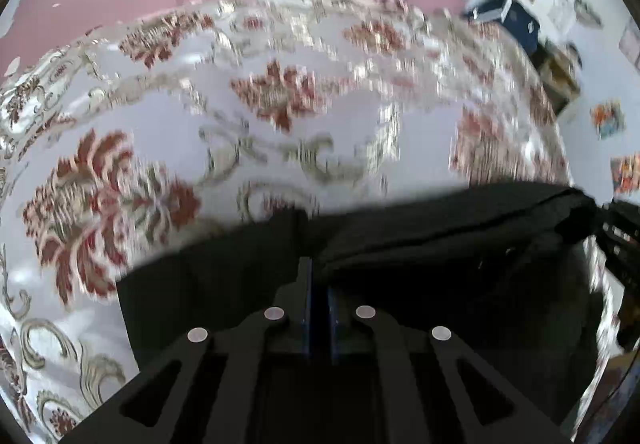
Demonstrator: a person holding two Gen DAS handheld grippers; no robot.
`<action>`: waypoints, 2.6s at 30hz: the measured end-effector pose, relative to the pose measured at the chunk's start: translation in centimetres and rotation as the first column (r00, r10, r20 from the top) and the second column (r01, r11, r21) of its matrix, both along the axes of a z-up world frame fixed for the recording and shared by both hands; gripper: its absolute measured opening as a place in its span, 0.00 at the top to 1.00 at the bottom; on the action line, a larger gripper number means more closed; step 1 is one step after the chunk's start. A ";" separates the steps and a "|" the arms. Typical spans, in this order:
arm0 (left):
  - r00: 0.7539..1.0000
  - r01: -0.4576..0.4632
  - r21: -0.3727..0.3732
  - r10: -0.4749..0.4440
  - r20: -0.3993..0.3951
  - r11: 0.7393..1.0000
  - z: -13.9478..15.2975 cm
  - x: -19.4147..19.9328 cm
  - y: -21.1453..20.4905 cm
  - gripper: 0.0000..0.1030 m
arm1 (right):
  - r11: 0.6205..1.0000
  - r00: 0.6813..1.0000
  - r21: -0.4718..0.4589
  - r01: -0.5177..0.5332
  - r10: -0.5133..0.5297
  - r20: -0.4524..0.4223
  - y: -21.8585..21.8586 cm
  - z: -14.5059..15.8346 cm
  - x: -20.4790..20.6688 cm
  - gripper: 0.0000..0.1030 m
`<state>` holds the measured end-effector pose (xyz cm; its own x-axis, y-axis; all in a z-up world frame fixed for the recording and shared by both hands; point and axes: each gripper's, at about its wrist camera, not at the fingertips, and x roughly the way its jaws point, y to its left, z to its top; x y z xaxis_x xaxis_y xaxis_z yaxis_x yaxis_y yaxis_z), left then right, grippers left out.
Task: Fold large clothes
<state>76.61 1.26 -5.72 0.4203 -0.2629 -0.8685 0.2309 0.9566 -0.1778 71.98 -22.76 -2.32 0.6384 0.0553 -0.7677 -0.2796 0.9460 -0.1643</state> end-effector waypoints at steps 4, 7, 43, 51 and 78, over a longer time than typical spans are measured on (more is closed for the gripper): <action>0.997 0.042 0.032 -0.041 -0.059 0.999 -2.3 -1.2 -0.7 0.93 | 1.000 0.999 -0.003 0.009 -0.009 -0.053 -0.3 -2.9 -1.3 0.93; 0.995 0.054 0.035 -0.051 -0.086 0.998 -3.3 -1.5 -1.1 0.92 | 1.000 0.997 0.011 0.015 -0.014 -0.070 -0.7 -4.1 -1.8 0.93; 0.845 0.496 -0.179 -0.520 -0.126 0.849 -1.8 -0.2 -7.5 0.55 | 0.961 0.835 0.157 -0.229 0.277 -0.476 2.6 -5.9 2.1 0.93; 0.834 0.530 0.020 -0.517 -0.191 0.848 -4.9 0.5 -10.5 0.55 | 0.975 0.809 0.168 -0.145 0.215 -0.547 2.9 -9.8 4.1 0.98; 0.971 0.202 -0.078 -0.210 -0.117 0.976 -4.8 -3.3 -5.1 0.57 | 0.990 0.955 0.138 -0.016 0.056 -0.291 -0.6 -8.3 -0.8 1.00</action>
<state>73.27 -3.87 -10.47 0.2415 -0.3903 -0.8885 0.3939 0.8761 -0.2779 71.16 -23.40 -10.62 0.3813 0.1883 -0.9051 -0.3312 0.9419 0.0565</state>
